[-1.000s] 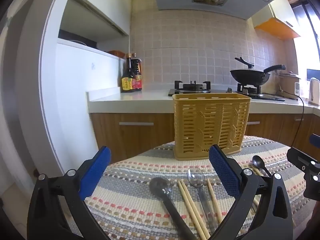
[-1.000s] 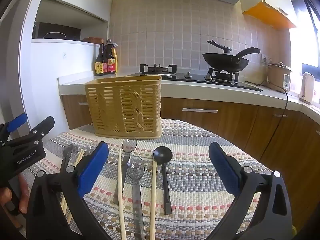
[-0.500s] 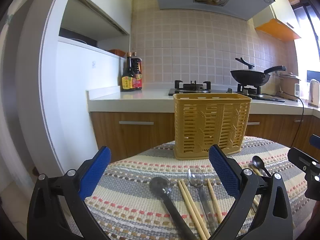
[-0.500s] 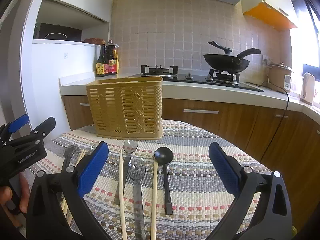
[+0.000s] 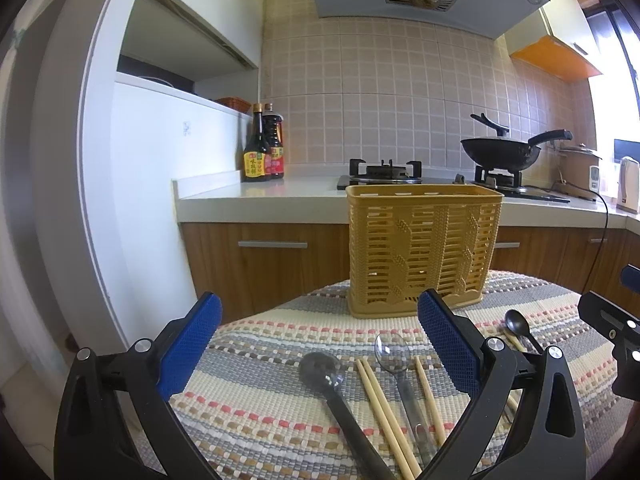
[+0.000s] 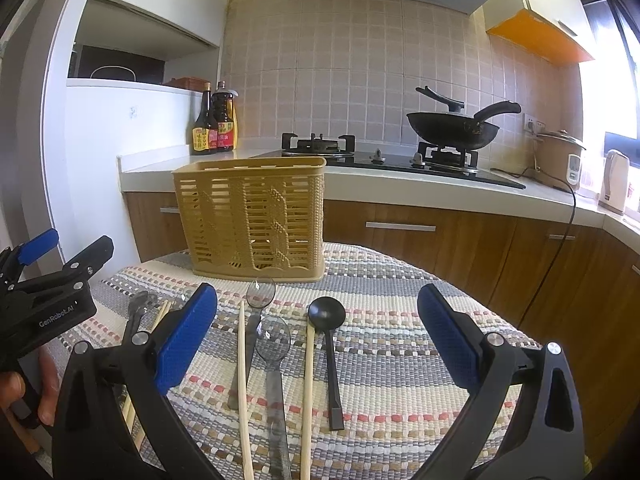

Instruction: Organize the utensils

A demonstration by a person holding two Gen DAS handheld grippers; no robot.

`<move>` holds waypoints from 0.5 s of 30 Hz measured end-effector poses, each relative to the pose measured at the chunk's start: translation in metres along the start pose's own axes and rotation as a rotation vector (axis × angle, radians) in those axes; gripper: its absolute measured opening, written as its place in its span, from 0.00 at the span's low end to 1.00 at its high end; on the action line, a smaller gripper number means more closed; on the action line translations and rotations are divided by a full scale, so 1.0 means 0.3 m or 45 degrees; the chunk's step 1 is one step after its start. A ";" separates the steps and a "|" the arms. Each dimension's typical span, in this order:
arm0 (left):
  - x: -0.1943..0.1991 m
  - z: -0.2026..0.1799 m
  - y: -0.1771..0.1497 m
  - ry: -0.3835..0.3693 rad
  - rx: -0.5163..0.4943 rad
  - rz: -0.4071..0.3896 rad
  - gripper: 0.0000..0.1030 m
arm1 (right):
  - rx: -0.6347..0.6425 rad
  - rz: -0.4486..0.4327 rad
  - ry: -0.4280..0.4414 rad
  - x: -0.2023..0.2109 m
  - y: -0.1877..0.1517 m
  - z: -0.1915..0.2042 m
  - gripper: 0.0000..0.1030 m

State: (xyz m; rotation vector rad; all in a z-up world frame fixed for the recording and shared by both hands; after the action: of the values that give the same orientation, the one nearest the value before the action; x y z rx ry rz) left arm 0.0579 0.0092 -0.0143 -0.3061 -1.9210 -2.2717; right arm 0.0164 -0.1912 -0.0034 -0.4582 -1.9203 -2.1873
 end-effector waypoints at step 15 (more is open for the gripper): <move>-0.001 0.002 -0.002 0.001 0.000 0.000 0.93 | -0.002 0.003 0.007 -0.005 0.002 -0.001 0.93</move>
State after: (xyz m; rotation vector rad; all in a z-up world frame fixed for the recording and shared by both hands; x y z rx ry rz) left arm 0.0581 0.0099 -0.0149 -0.3048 -1.9202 -2.2715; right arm 0.0181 -0.1916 -0.0034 -0.4539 -1.9147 -2.1860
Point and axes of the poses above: each gripper's, at about its wrist camera, not at the fingertips, and x roughly against the way its jaws point, z to its left, y to its top, the point moved 6 cm from there along -x, roughly the way its jaws point, and after that the axes turned 8 degrees about -x, right-handed, at the moved point
